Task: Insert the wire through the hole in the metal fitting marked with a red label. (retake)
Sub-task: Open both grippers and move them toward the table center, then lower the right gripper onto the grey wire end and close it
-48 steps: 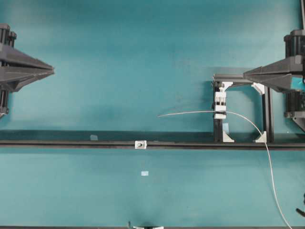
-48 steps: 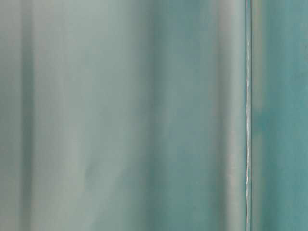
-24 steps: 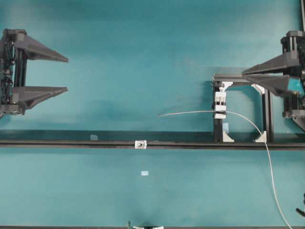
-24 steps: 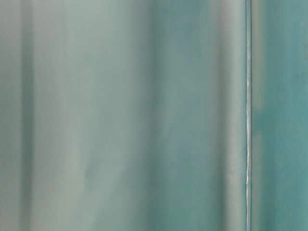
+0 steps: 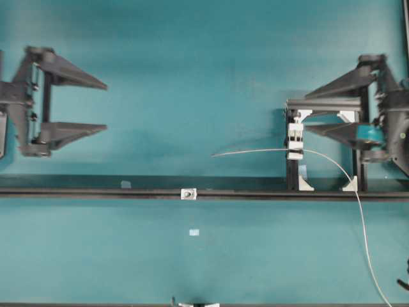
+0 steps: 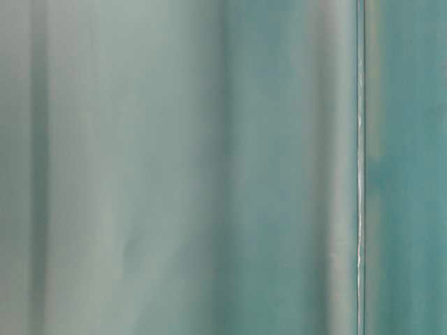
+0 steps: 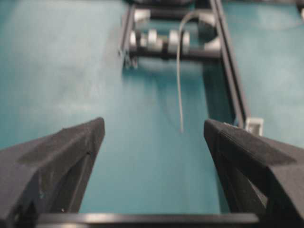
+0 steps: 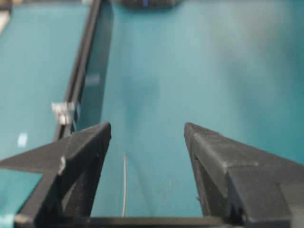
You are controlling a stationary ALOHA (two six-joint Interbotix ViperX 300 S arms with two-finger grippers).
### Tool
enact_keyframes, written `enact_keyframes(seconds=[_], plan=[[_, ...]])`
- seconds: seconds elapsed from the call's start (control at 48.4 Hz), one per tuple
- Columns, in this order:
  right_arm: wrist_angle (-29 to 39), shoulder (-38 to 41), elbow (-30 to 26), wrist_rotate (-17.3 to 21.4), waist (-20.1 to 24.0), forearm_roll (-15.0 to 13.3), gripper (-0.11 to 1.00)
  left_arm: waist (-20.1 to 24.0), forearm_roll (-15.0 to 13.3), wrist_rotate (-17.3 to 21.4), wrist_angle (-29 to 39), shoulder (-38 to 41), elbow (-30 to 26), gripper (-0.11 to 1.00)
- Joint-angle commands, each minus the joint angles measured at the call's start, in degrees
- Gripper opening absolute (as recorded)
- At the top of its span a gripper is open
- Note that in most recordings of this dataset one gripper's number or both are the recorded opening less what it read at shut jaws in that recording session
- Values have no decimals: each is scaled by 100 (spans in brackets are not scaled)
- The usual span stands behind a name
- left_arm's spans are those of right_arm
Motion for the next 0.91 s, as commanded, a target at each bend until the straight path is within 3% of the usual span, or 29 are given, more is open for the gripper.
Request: enact_keyframes(seconds=[0.0,0.331,0.889], plan=[[-26,360,-193,53,-9,18,70,9,-9,9,-53,299,-202,72],[53,1151,-466,123,44,9,70,-18,-9,18,-26,1327,-475,72],[35,2355,-932,114,255,-26,70,-70,-9,9,-26,2391,-853,73]])
